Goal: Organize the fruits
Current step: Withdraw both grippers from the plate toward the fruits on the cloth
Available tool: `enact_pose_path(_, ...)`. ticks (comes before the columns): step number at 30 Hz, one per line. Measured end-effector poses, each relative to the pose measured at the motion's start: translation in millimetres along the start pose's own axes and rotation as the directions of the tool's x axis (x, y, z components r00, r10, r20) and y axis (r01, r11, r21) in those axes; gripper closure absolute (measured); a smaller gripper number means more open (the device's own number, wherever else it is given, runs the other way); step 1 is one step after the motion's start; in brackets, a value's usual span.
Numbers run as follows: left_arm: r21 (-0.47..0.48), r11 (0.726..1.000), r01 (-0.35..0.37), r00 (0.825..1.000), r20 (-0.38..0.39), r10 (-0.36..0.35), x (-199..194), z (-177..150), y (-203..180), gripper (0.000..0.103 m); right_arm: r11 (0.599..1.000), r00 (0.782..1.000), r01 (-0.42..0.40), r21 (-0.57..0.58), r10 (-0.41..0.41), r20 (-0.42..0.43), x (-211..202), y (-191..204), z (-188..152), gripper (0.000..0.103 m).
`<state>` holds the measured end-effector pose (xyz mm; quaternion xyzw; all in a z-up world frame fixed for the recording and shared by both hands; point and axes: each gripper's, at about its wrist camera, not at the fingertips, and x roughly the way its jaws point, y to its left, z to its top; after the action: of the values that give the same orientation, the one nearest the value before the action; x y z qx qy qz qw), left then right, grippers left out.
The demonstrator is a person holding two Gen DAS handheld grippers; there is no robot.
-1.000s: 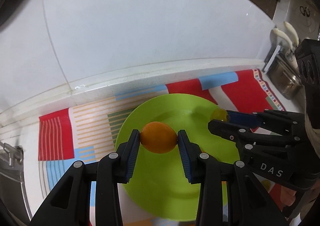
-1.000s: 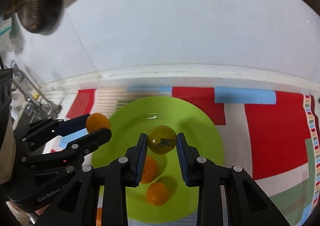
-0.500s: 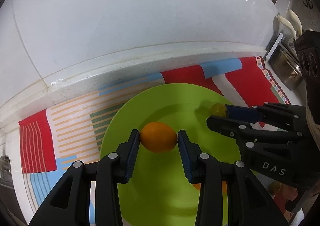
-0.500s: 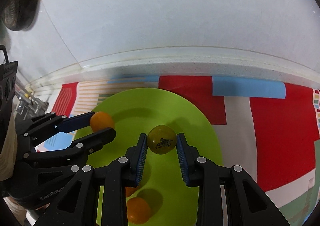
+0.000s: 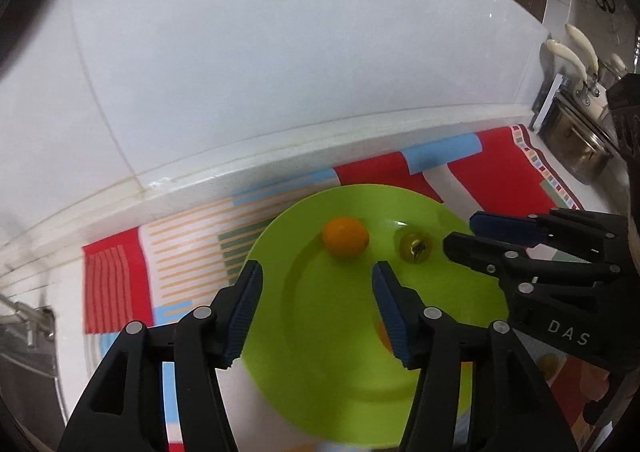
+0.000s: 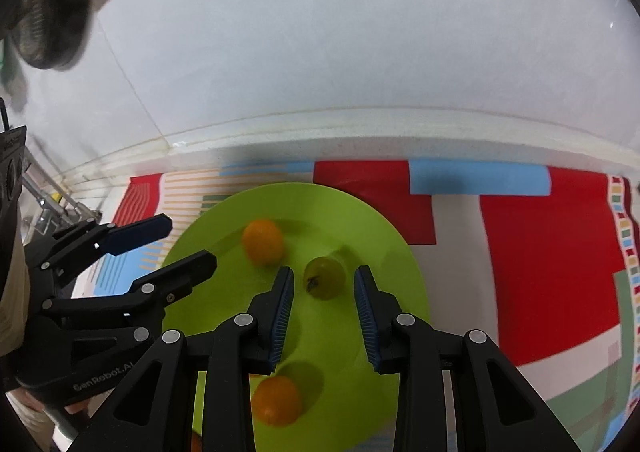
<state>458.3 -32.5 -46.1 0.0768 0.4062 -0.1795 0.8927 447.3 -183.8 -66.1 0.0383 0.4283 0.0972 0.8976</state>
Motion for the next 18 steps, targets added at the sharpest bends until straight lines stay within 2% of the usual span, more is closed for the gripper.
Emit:
enact_pose_path(5,-0.014,0.999,-0.052,0.996,0.065,0.053,-40,-8,-4,0.031,0.999,0.998,0.009,-0.032,-0.007,0.066,-34,14,-8,0.07)
enact_pose_path(7,-0.019,0.997,-0.069,0.993,0.097,0.071,-59,-13,-6,0.028,0.999,0.995,0.01,-0.042,-0.006,0.1,-52,21,-14,0.065)
enact_pose_path(9,-0.03,0.994,-0.1,0.986,0.132,0.104,-79,-19,-9,0.018,0.999,0.992,0.01,-0.044,-0.004,0.127,-66,25,-19,0.061)
enact_pose_path(13,-0.046,0.99,-0.135,0.974,0.176,0.141,-110,-34,-16,0.011,0.999,0.985,0.007,-0.045,0.001,0.173,-96,32,-33,0.059)
enact_pose_path(15,-0.056,0.989,-0.138,0.971,0.19,0.146,-123,-42,-18,0.006,0.999,0.982,0.003,-0.04,0.005,0.19,-108,34,-41,0.05)
enact_pose_path(18,-0.061,0.988,-0.139,0.967,0.207,0.148,-142,-57,-23,0.003,0.999,0.977,0.001,-0.039,0.007,0.212,-123,38,-54,0.05)
